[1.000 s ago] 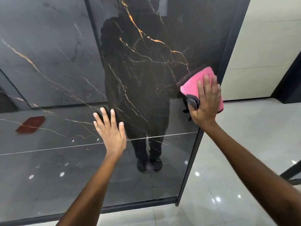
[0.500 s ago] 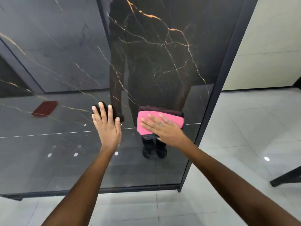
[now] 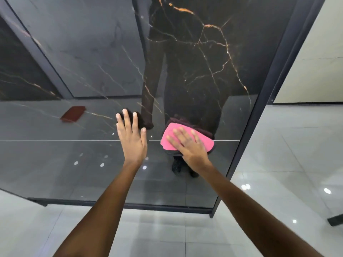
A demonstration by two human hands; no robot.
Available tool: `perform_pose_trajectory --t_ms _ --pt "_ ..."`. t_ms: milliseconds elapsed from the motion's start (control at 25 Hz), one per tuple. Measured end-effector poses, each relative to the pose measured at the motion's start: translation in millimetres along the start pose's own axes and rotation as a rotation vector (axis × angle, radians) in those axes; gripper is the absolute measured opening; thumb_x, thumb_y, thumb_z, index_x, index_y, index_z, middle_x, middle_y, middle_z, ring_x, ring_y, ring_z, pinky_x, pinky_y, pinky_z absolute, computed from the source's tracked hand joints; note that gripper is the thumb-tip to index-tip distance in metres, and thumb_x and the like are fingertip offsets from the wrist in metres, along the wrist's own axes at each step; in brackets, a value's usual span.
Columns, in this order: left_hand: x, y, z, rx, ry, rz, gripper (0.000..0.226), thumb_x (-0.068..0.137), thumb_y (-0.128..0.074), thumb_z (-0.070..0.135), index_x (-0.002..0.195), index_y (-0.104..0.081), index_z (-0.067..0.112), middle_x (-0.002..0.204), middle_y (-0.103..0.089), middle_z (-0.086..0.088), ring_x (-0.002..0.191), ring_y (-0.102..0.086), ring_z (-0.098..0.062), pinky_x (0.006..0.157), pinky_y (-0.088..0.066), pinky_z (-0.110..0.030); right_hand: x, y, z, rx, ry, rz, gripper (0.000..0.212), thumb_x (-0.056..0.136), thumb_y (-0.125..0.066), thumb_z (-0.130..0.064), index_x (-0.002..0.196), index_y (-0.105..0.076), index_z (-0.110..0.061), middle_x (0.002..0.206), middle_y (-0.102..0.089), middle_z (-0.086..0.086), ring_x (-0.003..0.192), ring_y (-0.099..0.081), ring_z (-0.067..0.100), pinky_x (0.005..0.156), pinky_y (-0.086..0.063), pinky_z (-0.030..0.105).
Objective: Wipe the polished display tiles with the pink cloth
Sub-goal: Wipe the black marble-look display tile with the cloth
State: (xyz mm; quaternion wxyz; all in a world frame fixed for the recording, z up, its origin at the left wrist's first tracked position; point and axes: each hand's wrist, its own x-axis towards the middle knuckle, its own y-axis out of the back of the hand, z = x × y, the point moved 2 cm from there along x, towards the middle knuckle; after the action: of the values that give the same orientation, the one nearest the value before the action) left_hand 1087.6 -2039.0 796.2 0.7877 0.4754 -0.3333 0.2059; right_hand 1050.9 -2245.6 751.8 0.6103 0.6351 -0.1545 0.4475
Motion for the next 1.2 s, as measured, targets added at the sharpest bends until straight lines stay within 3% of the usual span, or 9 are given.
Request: perform_pose_trajectory --t_ms 120,240,320,440,520,600,800,1000,1200 --pt "-5 19 14 -0.067 0.040 -0.083 0.055 0.100 -0.045 0.014 0.152 -0.026 0.012 0.162 -0.008 -0.008 0.149 -0.002 -0.031 0.118 -0.013 -0.047 -4 34 8 0.396 -0.408 0.040 0.106 0.059 -0.064 0.027 0.149 -0.019 -0.006 0.154 -0.011 0.008 0.145 -0.013 0.017 0.119 -0.011 0.023" --pt "-29 38 17 -0.228 0.202 -0.159 0.050 0.100 -0.047 0.012 0.148 -0.035 0.012 0.162 -0.015 0.004 0.149 -0.016 -0.016 0.117 -0.017 -0.031 -5 66 -10 0.653 -0.668 0.042 0.088 0.068 -0.078 0.011 0.143 -0.033 0.005 0.149 -0.018 0.007 0.137 -0.013 -0.012 0.108 -0.018 0.002" --pt "-50 52 13 -0.334 0.344 -0.202 0.040 0.100 -0.048 0.013 0.140 -0.047 0.011 0.152 -0.040 0.000 0.140 -0.036 -0.016 0.113 -0.025 -0.025 2 80 -30 0.707 -0.725 -0.007 0.073 0.072 -0.079 0.000 0.136 -0.044 0.006 0.137 -0.031 0.010 0.131 -0.035 0.004 0.100 -0.022 -0.003" --pt "-76 75 2 -0.463 0.639 -0.332 0.030 0.100 -0.049 0.014 0.129 -0.058 0.011 0.128 -0.062 -0.004 0.119 -0.055 -0.017 0.102 -0.038 -0.024 10 84 -54 0.729 -0.847 -0.192 0.057 0.080 -0.068 0.002 0.134 -0.051 -0.007 0.119 -0.046 0.001 0.101 -0.053 0.016 0.086 -0.036 0.008" --pt "-92 98 -6 -0.518 0.772 -0.352 0.028 0.100 -0.049 0.015 0.125 -0.061 0.011 0.118 -0.065 -0.004 0.105 -0.057 -0.013 0.089 -0.039 -0.018 10 86 -70 0.758 -0.961 -0.257 0.047 0.080 -0.066 0.002 0.125 -0.056 -0.010 0.111 -0.060 0.003 0.096 -0.059 0.019 0.085 -0.047 0.026" --pt "-112 127 -17 -0.554 0.848 -0.319 0.026 0.101 -0.049 0.017 0.123 -0.062 0.013 0.112 -0.065 0.000 0.101 -0.057 -0.011 0.085 -0.036 -0.016 9 95 -94 0.780 -1.032 -0.310 0.032 0.081 -0.068 -0.004 0.112 -0.060 -0.009 0.096 -0.066 0.004 0.088 -0.063 0.022 0.079 -0.051 0.033" --pt "-183 203 -53 -0.547 0.991 -0.226 0.025 0.101 -0.050 0.019 0.120 -0.064 0.011 0.114 -0.064 -0.001 0.104 -0.056 -0.014 0.086 -0.037 -0.018 -4 116 -183 0.717 -1.002 -0.518 0.010 0.085 -0.063 -0.015 0.094 -0.063 -0.010 0.086 -0.067 0.008 0.079 -0.062 0.027 0.071 -0.048 0.032" --pt "-270 300 -90 -0.504 1.121 -0.163 0.033 0.101 -0.050 0.019 0.130 -0.057 0.006 0.126 -0.061 -0.007 0.115 -0.055 -0.021 0.098 -0.039 -0.023 -33 139 -309 0.728 -0.905 -0.702 0.019 0.086 -0.062 -0.024 0.097 -0.064 -0.008 0.093 -0.068 0.014 0.087 -0.064 0.034 0.075 -0.051 0.035" --pt "-330 377 -127 -0.487 1.188 -0.085 0.029 0.100 -0.052 0.019 0.127 -0.058 0.010 0.110 -0.059 0.004 0.101 -0.053 -0.013 0.087 -0.036 -0.017 -41 145 -423 0.750 -0.776 -0.811 0.020 0.085 -0.061 -0.018 0.102 -0.063 -0.006 0.100 -0.068 0.017 0.094 -0.062 0.037 0.078 -0.050 0.036"
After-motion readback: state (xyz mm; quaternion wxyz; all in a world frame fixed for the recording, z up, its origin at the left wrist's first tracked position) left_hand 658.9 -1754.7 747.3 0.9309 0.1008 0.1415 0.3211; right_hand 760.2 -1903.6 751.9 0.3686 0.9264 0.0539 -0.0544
